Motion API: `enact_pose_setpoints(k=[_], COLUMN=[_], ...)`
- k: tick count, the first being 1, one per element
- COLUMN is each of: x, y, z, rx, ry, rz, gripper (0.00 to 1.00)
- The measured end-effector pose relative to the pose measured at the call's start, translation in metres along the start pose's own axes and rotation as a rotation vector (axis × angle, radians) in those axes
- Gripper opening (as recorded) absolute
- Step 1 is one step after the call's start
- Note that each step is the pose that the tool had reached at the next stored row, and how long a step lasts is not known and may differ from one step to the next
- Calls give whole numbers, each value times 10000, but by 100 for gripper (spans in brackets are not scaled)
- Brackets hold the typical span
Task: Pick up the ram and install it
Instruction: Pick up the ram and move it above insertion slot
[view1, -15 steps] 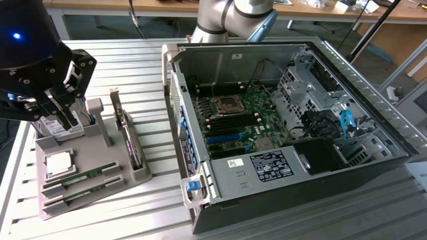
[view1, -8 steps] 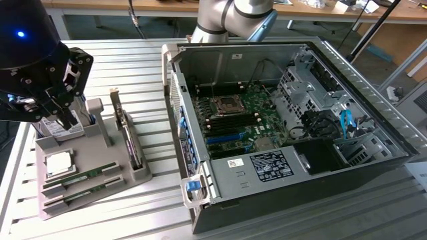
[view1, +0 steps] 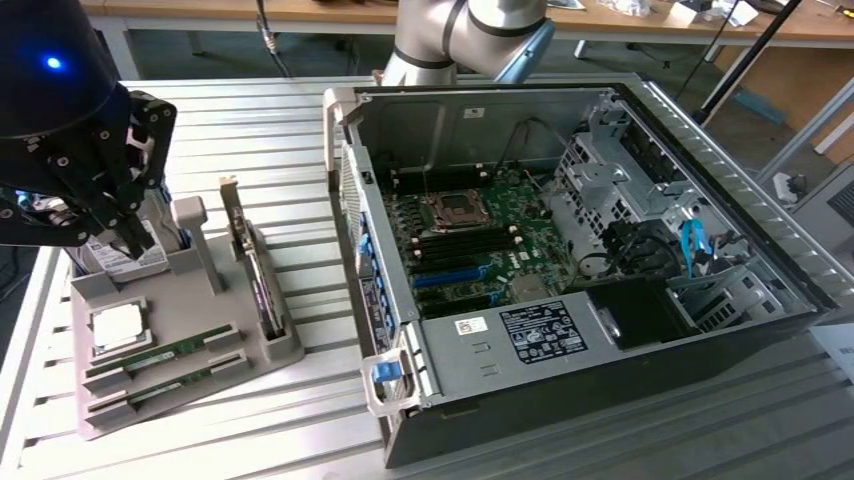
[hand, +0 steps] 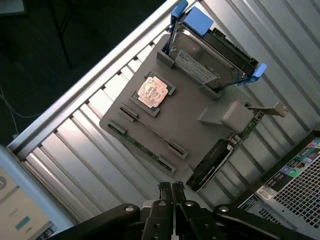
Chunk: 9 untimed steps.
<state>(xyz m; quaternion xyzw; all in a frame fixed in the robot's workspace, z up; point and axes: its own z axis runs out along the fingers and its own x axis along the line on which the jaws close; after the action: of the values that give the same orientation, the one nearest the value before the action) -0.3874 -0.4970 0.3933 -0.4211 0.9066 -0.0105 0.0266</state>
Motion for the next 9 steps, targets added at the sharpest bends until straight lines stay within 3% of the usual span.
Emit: enact_pose_setpoints(k=[9], x=[3], y=[3], z=[0], rx=[-9], ry=[-4], rz=[-1380], gripper=[15])
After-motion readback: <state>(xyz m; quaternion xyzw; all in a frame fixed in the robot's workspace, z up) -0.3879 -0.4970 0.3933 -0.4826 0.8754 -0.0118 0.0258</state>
